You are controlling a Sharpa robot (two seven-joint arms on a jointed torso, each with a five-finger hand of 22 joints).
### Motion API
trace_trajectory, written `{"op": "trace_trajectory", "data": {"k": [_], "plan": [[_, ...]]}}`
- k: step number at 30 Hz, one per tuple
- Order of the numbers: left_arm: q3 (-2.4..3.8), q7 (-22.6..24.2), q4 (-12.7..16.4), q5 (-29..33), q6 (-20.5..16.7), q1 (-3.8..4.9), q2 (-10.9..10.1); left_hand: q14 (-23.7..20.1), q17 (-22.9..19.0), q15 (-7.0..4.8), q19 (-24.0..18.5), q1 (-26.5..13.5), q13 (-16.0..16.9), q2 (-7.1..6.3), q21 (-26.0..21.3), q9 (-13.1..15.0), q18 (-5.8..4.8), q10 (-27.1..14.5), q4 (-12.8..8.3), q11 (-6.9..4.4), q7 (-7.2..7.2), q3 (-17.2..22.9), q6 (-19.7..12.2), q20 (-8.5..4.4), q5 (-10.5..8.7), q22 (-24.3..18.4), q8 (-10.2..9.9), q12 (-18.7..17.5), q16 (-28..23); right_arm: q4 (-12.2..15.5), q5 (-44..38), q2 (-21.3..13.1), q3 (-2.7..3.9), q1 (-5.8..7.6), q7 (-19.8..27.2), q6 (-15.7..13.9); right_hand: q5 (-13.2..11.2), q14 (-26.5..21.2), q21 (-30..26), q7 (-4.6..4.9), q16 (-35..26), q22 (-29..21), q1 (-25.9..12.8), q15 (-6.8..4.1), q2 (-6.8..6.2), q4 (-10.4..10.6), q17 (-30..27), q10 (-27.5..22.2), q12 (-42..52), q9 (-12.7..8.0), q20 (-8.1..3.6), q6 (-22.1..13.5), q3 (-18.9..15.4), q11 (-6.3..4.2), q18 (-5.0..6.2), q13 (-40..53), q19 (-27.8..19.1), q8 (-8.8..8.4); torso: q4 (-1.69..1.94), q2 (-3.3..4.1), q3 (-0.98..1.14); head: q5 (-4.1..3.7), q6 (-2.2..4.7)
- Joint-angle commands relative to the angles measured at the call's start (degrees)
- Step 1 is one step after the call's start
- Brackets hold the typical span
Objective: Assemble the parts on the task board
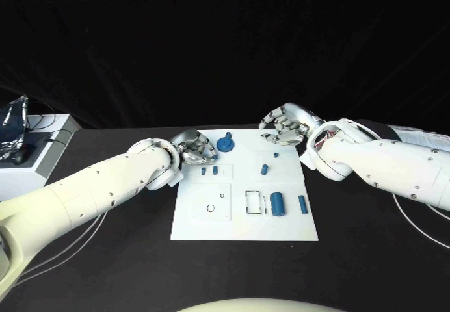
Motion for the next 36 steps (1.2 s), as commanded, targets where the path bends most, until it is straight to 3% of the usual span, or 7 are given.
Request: {"op": "trace_trajectory", "data": {"k": [1, 17, 36], "plan": [[0.04, -0.5, 0.1, -1.1, 1.2, 0.01, 0.1, 3.2, 7.7, -0.26, 0.4, 0.2, 0.0, 0.62, 0.4, 1.6, -0.55, 0.4, 0.1, -0.09, -0.19, 0.3, 0.4, -0.01, 0.29, 0.0, 1.4, 0.3, 0.3, 0.1, -0.2, 0.0, 0.03, -0.03, 0.4, 0.1, 0.3, 4.2, -0.2, -0.05, 0.1, 10.6, -0.5, -0.14, 0.01, 0.2, 7.3, 0.4, 0.3, 0.1, 0.01, 0.3, -0.1, -0.14, -0.92, 0.0, 3.0, -0.33, 0.02, -0.01, 0.00, 0.04, -0.08], [0.05, -1.6, 0.1, -1.7, 0.0, 0.02, 0.0, 3.3, 7.7, -0.31, 0.6, 0.2, 0.1, 0.70, 0.5, 1.6, -0.60, 0.4, -0.1, -0.12, -0.23, 0.4, 0.4, -0.06, 0.30, 0.3, 1.4, 0.3, 0.3, 0.1, -0.2, -0.1, 0.03, -0.04, 0.4, 0.1, 0.3, 4.3, -0.2, -0.06, 0.2, 10.6, -0.5, -0.15, -0.01, 0.2, 7.4, 0.4, 0.3, 0.1, 0.00, 0.3, -0.2, -0.15, -0.91, 0.1, 3.0, -0.35, -0.02, 0.01, -0.07, 0.11, -0.16], [0.06, -2.8, 0.0, -1.2, -0.1, 0.03, -0.2, 3.3, 7.8, -0.32, 0.7, 0.2, 0.2, 0.71, 0.6, 1.6, -0.63, 0.5, -0.1, -0.12, -0.23, 0.5, 0.4, -0.07, 0.30, 0.3, 1.4, 0.4, 0.3, 0.1, -0.2, -0.2, 0.03, -0.04, 0.4, 0.2, 0.3, 4.3, -0.2, -0.06, 0.2, 10.6, -0.5, -0.15, -0.01, 0.2, 7.4, 0.4, 0.3, 0.1, 0.00, 0.3, -0.2, -0.15, -0.91, 0.1, 3.0, -0.35, -0.03, -0.03, -0.01, 0.11, -0.26]]}}
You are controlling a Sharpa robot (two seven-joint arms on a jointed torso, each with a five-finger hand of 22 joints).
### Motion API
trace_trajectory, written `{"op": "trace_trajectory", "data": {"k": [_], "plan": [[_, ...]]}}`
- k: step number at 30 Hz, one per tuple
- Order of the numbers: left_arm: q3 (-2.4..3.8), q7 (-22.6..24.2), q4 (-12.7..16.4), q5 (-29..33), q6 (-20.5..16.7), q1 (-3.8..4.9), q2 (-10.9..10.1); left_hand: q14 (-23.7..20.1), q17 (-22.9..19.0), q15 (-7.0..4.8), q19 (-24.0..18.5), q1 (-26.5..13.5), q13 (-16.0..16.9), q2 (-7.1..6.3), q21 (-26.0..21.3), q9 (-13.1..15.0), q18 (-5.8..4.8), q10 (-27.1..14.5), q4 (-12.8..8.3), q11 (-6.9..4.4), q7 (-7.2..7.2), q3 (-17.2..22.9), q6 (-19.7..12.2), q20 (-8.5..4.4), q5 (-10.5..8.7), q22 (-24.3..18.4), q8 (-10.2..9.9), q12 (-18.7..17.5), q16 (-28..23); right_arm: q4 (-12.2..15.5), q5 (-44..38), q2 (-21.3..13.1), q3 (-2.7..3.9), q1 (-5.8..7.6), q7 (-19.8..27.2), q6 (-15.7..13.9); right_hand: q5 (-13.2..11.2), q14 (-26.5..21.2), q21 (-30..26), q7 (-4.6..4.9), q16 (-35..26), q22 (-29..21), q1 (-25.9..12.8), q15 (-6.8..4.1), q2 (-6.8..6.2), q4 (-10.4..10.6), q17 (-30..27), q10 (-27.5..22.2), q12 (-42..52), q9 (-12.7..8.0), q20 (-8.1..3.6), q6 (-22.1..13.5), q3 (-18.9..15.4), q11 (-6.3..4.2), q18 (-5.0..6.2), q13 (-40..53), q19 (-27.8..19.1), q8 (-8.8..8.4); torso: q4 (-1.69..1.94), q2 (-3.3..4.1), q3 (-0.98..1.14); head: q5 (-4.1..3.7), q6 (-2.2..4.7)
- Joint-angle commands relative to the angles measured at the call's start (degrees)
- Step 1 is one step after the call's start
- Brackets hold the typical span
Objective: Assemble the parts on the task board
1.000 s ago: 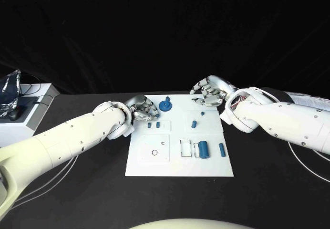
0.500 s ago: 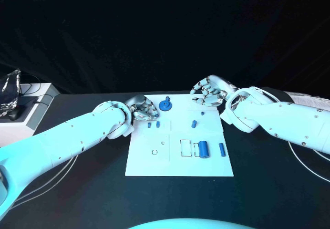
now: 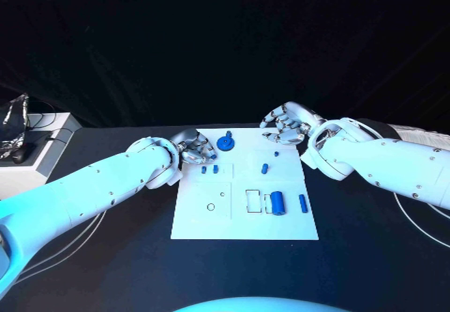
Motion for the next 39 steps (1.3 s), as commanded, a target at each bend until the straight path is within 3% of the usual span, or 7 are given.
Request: {"op": "trace_trajectory", "data": {"k": [1, 39], "plan": [[0.02, -1.1, -0.1, 0.0, -0.2, 0.00, -0.1, 3.3, 7.8, -0.33, 0.3, -0.1, 0.1, 0.50, 0.4, 1.6, -0.62, 0.3, 0.0, 0.08, 0.15, 0.2, 0.4, -0.08, 0.11, 0.1, 1.4, 0.4, 0.3, 0.1, -0.2, 0.0, 0.03, -0.03, 0.4, 0.2, 0.3, 4.3, -0.2, -0.06, 0.2, 10.5, -0.5, -0.15, -0.01, 0.2, 7.4, 0.4, 0.3, 0.1, 0.00, 0.3, -0.2, -0.15, -0.92, 0.1, 3.0, -0.35, -0.04, 0.00, 0.02, -0.01, 0.04], [0.02, -3.9, -0.3, -0.6, 0.0, 0.02, -0.2, 3.3, 7.9, -0.33, 0.4, -0.3, -0.2, 0.45, 0.6, 1.7, -0.67, 0.1, -0.4, 0.17, 0.23, 0.4, -0.1, -0.20, 0.05, 0.2, 1.3, 0.3, 0.3, 0.2, -0.3, -0.1, 0.03, -0.02, 0.4, 0.1, 0.3, 4.2, -0.3, -0.07, 0.2, 10.6, -0.6, -0.17, -0.06, 0.2, 7.4, 0.4, 0.3, 0.1, -0.02, 0.3, -0.2, -0.16, -0.91, 0.1, 3.0, -0.39, -0.02, 0.00, 0.01, 0.03, -0.06]]}}
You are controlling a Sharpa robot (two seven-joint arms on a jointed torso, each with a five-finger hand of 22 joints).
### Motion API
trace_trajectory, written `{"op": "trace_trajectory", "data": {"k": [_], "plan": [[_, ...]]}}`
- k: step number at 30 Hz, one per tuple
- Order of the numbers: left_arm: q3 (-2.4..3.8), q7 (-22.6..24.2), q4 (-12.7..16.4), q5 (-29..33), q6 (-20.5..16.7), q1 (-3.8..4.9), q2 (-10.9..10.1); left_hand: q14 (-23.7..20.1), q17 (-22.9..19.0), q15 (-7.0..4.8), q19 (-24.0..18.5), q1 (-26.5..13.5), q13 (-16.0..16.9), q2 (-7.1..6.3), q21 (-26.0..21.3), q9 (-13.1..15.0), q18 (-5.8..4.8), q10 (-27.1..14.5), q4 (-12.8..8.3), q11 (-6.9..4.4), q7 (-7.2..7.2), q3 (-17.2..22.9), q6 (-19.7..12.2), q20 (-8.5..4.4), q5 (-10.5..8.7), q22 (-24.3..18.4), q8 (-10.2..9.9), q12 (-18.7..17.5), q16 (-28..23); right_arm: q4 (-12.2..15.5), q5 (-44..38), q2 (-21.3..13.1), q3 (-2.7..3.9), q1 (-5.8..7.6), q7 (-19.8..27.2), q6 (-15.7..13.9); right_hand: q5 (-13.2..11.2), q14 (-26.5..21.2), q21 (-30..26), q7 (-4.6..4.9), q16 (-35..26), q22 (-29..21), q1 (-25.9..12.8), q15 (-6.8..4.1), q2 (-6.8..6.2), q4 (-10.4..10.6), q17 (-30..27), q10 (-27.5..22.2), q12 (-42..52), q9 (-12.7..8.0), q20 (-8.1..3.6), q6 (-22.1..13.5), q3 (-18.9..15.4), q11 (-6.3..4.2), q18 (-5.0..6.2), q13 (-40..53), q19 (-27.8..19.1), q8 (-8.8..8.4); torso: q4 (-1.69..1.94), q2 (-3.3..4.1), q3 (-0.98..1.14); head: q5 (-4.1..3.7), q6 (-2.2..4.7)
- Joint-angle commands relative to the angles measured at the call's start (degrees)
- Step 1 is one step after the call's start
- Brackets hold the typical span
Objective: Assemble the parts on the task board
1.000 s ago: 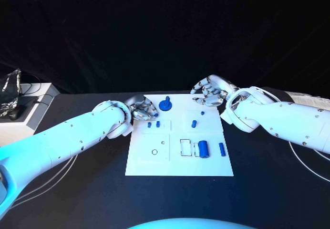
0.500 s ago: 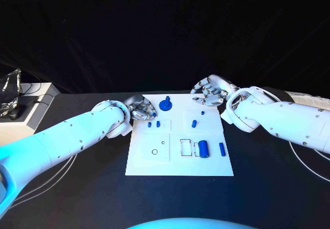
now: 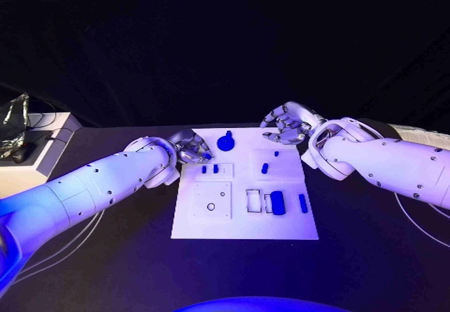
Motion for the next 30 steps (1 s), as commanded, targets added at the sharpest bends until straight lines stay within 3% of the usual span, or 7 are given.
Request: {"op": "trace_trajectory", "data": {"k": [1, 30], "plan": [[-0.02, -0.5, 0.1, -0.2, 0.1, -0.03, 0.1, 3.3, 7.9, -0.34, 0.2, -0.1, -0.1, 0.29, 0.3, 1.6, -0.67, 0.1, -0.2, 0.17, 0.24, 0.2, 0.0, 0.01, 0.07, 0.1, 0.2, 0.3, 0.3, 0.1, -0.3, 0.0, 0.03, -0.02, 0.4, 0.1, 0.3, 4.2, -0.3, -0.07, 0.2, 10.6, -0.6, -0.17, -0.06, 0.2, 7.3, 0.2, 0.3, 0.0, -0.02, 0.3, -0.2, 0.05, -0.91, 0.1, 3.0, -0.39, 0.00, -0.01, 0.02, -0.04, 0.02], [0.10, 0.5, 0.4, 1.1, -2.3, -0.03, 0.2, 3.4, 8.1, -0.30, 0.5, -0.2, 0.2, 0.41, 0.6, 1.7, -0.76, 0.3, -0.3, 0.20, 0.25, 0.3, -0.1, -0.02, 0.04, 0.4, 0.2, 0.4, 0.3, 0.1, -0.4, -0.2, 0.03, -0.02, 0.5, 0.0, 0.2, 4.2, -0.2, -0.08, 0.2, 10.6, -0.6, -0.17, -0.12, 0.3, 7.3, 0.2, 0.3, 0.1, -0.03, 0.3, -0.3, 0.04, -0.93, 0.1, 3.0, -0.42, 0.01, -0.06, -0.02, -0.26, 0.24]]}}
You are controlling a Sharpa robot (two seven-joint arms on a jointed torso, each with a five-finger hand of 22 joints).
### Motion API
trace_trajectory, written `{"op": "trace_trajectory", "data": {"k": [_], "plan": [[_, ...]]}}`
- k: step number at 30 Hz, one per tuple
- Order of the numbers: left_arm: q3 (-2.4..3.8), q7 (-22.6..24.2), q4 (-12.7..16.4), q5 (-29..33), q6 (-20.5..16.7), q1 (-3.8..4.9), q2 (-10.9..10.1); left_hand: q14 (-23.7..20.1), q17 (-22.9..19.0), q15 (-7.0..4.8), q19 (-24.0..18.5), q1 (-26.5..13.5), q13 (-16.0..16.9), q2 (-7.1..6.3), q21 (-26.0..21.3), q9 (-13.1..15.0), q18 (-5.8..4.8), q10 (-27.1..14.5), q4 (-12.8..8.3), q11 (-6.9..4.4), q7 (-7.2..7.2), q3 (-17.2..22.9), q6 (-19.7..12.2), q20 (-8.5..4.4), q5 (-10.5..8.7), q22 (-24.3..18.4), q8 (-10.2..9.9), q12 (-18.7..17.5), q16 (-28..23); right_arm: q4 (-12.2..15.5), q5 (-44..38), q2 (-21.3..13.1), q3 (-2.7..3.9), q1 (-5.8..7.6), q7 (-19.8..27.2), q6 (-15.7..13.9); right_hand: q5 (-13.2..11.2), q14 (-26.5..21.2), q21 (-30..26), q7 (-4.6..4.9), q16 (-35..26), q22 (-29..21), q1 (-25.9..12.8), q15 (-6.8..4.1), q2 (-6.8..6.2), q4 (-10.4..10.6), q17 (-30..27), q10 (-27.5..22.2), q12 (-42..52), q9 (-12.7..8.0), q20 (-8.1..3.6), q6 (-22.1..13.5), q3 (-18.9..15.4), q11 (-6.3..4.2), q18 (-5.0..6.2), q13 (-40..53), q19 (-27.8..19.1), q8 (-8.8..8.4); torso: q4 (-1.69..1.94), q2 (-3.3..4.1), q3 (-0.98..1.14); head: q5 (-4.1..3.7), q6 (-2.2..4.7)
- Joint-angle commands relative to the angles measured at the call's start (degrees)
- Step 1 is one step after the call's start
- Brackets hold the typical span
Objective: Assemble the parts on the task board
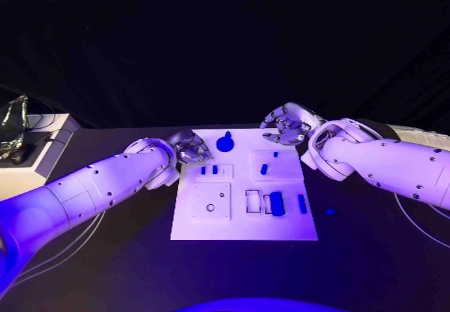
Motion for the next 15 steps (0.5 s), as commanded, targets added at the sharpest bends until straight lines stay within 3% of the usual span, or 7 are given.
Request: {"op": "trace_trajectory", "data": {"k": [1, 11, 15], "plan": [[0.15, 0.7, 0.3, 0.8, -0.8, 0.02, 0.0, 3.4, 8.1, -0.30, 0.5, 0.2, 0.0, -0.03, 0.3, 0.0, -0.76, 0.3, -0.2, 0.20, 0.06, 0.2, -0.5, -0.02, 0.01, 0.1, -0.2, 0.2, 0.3, 0.1, -0.4, 0.0, 0.03, -0.02, 0.5, 0.0, 0.2, 4.2, -0.2, -0.08, 0.2, 10.6, -0.6, -0.17, -0.12, 0.1, 7.3, 0.2, 0.3, 0.1, -0.03, 0.3, -0.2, 0.04, -0.93, 0.1, 3.0, -0.20, 0.04, -0.07, -0.01, -0.02, 0.01], [0.67, 1.7, 0.7, 2.2, -1.3, 0.00, -0.3, 3.4, 8.0, -0.29, 0.4, 0.2, 0.1, -0.05, 0.2, 0.0, -0.72, 0.3, -0.2, 0.22, 0.08, 0.2, -0.6, -0.02, 0.01, -0.1, -0.2, 0.2, 0.3, 0.0, -0.4, -0.1, 0.03, -0.03, 0.5, 0.0, 0.2, 4.2, -0.2, -0.08, 0.2, 10.6, -0.6, -0.17, -0.12, 0.1, 7.3, 0.2, 0.3, 0.1, -0.03, 0.3, -0.2, 0.04, -0.93, 0.1, 3.0, -0.20, 0.00, -0.01, -0.05, -0.14, 0.14], [1.30, 2.3, 1.3, 3.0, -1.5, 0.00, -0.7, 3.3, 7.9, -0.27, 0.3, 0.1, 0.0, -0.09, 0.1, 0.0, -0.69, 0.2, -0.3, 0.25, 0.12, 0.2, -0.7, -0.03, 0.00, -0.2, -0.3, 0.2, 0.3, 0.1, -0.4, -0.2, 0.03, -0.03, 0.6, -0.2, 0.2, 4.2, -0.2, -0.08, 0.2, 10.6, -0.6, -0.17, -0.12, 0.1, 7.3, 0.2, 0.3, 0.1, -0.03, 0.3, -0.2, 0.04, -0.93, 0.1, 3.0, -0.20, 0.00, -0.04, -0.04, -0.22, 0.17]]}}
